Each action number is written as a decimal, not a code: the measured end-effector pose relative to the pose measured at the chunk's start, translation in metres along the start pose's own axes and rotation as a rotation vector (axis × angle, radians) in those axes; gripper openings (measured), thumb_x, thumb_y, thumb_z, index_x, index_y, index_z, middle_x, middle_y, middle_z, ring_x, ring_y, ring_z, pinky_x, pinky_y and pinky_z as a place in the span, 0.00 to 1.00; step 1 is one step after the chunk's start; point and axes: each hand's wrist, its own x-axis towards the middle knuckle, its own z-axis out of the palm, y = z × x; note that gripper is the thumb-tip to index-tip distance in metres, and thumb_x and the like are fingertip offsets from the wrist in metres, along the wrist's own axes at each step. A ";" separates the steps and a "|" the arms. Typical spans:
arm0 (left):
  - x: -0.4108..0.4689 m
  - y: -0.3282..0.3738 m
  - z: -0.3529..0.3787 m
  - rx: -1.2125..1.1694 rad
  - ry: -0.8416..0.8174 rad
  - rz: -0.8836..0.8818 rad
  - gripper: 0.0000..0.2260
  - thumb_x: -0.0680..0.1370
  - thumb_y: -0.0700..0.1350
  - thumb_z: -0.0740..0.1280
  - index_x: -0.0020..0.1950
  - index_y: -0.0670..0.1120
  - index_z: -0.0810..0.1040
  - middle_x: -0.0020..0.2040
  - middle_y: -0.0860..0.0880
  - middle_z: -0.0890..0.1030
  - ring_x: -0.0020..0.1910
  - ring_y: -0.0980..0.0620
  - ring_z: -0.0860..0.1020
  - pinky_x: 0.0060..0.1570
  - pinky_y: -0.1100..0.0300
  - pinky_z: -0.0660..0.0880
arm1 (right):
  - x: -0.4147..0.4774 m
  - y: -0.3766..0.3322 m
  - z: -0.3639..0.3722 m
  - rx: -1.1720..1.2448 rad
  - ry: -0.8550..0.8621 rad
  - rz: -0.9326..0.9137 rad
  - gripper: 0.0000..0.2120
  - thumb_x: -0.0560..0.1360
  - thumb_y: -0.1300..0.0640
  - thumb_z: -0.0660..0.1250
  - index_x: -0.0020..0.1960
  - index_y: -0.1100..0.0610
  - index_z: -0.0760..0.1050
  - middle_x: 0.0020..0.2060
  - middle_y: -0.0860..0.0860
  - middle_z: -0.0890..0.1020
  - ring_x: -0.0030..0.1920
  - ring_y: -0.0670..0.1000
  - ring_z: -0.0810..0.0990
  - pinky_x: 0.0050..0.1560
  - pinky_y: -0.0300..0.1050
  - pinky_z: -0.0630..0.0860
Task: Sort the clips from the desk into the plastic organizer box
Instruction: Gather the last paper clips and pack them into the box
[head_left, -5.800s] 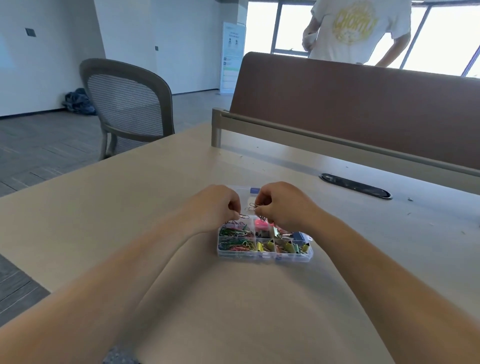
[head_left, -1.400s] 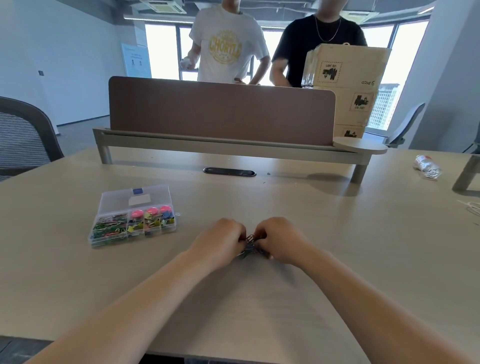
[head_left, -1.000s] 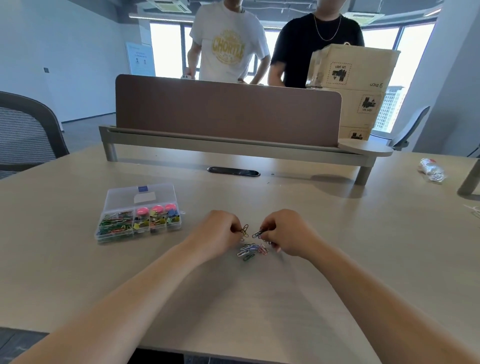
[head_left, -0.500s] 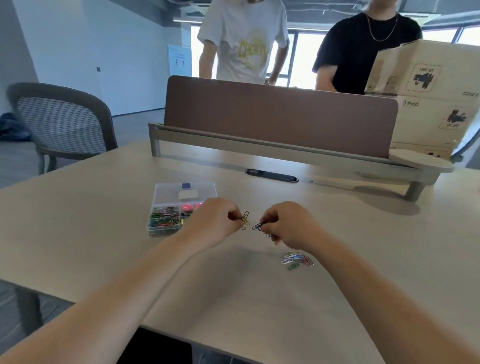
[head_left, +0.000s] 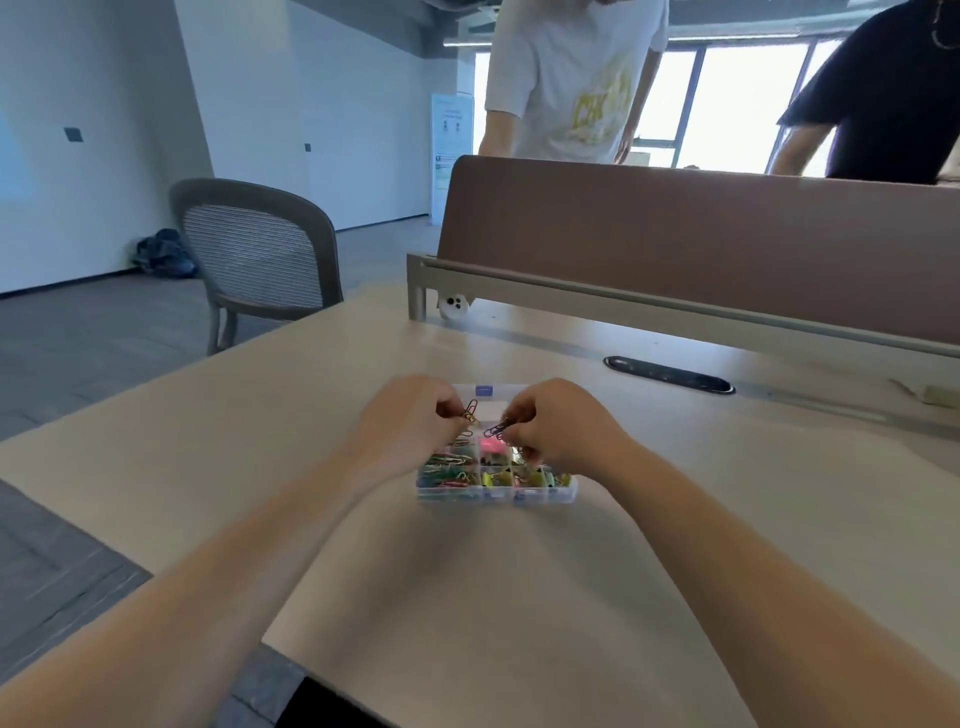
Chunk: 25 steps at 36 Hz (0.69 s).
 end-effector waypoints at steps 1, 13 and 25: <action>0.004 -0.005 -0.001 0.004 -0.001 -0.010 0.04 0.75 0.49 0.70 0.44 0.50 0.82 0.41 0.54 0.79 0.37 0.58 0.75 0.35 0.63 0.67 | 0.006 -0.003 0.002 -0.006 0.001 -0.008 0.04 0.75 0.59 0.70 0.49 0.56 0.83 0.35 0.53 0.84 0.32 0.51 0.82 0.33 0.42 0.79; 0.031 -0.036 0.007 0.034 -0.100 -0.035 0.05 0.75 0.48 0.69 0.46 0.48 0.83 0.40 0.54 0.80 0.37 0.58 0.76 0.36 0.61 0.72 | 0.050 -0.006 0.025 -0.019 -0.008 -0.033 0.06 0.75 0.58 0.71 0.51 0.56 0.83 0.40 0.50 0.84 0.38 0.48 0.83 0.47 0.46 0.82; 0.036 -0.050 0.015 0.137 -0.176 0.011 0.06 0.76 0.48 0.69 0.50 0.49 0.83 0.46 0.53 0.80 0.42 0.56 0.73 0.34 0.66 0.63 | 0.064 0.000 0.033 -0.039 -0.004 -0.007 0.05 0.74 0.57 0.72 0.49 0.54 0.84 0.41 0.50 0.85 0.37 0.48 0.83 0.44 0.44 0.81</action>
